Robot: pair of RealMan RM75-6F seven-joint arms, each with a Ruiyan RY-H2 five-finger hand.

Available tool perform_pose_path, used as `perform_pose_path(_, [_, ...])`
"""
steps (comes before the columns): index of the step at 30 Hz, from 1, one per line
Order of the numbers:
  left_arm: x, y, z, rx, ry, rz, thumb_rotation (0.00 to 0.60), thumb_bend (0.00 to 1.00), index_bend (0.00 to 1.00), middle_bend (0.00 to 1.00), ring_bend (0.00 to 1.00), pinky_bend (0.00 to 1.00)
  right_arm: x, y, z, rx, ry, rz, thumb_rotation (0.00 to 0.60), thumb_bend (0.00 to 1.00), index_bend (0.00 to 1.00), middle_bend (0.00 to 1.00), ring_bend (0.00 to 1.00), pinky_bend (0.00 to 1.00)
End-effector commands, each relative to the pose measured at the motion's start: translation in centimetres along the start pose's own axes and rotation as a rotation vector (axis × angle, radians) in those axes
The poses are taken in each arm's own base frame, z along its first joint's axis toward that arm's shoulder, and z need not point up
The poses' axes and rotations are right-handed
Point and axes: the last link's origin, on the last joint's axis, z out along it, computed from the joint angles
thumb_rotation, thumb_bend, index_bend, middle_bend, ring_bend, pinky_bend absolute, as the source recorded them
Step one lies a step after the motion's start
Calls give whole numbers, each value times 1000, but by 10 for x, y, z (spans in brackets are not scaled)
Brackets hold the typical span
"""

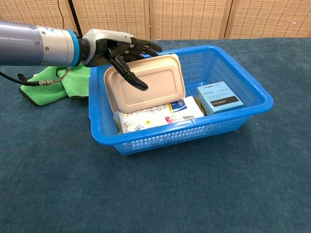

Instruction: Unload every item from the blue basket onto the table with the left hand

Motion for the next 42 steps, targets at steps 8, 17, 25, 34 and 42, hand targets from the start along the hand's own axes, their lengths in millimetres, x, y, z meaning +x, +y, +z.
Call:
perform_pose_path(8, [2,-2,11,-13,109,-66,600,471,260,222,299,541,0,0,0,0,2,5,600,0,0,0,0,0])
perform_pose_path(17, [25,20,-6,-104,241,-89,600,661,424,352,409,599,1,1,0,-4,13,0,600,0,0,0,0,0])
perform_pose_path(25, [83,39,-47,-198,410,-54,600,665,424,352,408,599,1,-1,-1,1,15,0,600,0,0,0,0,0])
perform_pose_path(34, [132,-42,-52,35,599,39,600,599,427,352,403,599,-3,-3,-2,4,27,-32,600,0,0,0,0,0])
perform_pose_path(42, [115,-89,-19,139,451,120,600,92,12,1,0,35,-10,-12,-3,42,23,-58,600,0,0,0,0,0])
